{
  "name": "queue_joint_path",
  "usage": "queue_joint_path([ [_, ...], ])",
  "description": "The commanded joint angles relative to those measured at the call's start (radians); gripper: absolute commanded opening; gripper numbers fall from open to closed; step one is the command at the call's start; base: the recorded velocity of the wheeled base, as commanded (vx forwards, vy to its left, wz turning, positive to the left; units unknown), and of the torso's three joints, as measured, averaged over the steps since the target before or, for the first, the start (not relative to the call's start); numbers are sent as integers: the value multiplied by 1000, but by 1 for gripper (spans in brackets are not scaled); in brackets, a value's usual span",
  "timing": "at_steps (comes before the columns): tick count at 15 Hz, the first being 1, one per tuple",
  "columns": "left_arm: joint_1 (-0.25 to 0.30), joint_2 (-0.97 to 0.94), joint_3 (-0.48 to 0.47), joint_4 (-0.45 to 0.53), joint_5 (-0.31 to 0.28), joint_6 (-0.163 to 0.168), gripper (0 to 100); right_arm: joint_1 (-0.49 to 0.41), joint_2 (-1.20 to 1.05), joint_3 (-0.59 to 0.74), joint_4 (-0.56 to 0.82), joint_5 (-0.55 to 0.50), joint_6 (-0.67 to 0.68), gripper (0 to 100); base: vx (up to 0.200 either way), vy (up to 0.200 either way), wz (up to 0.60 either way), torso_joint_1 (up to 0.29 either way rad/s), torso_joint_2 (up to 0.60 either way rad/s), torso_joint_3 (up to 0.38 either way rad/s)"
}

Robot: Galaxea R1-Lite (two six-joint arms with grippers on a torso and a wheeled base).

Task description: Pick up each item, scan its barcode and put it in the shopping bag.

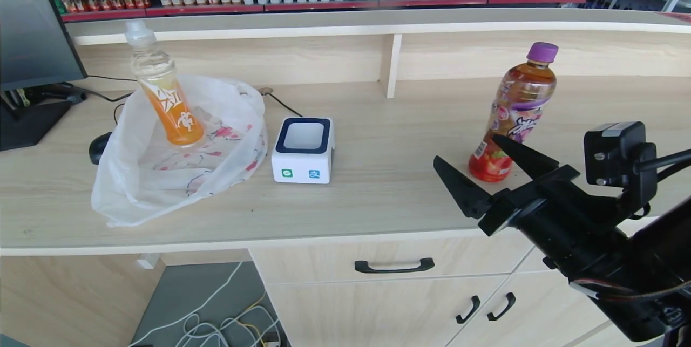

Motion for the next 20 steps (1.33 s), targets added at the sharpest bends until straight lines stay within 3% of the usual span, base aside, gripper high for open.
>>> queue_joint_path([
  [1, 0, 0, 0, 0, 1, 0, 100, 4, 10, 0, -2, 0, 0, 100, 0, -200, 0, 2, 2, 2],
  [8, 0, 0, 0, -1, 1, 3, 100, -38, 25, 2, -2, -43, -2, 100, 0, 0, 0, 0, 0, 0],
  [12, 0, 0, 0, 0, 1, 3, 100, -52, 108, -89, -2, -109, 1, 100, 0, 0, 0, 0, 0, 0],
  [20, 0, 0, 0, 0, 1, 3, 100, -112, 149, -151, -2, -115, -43, 100, 0, 0, 0, 0, 0, 0],
])
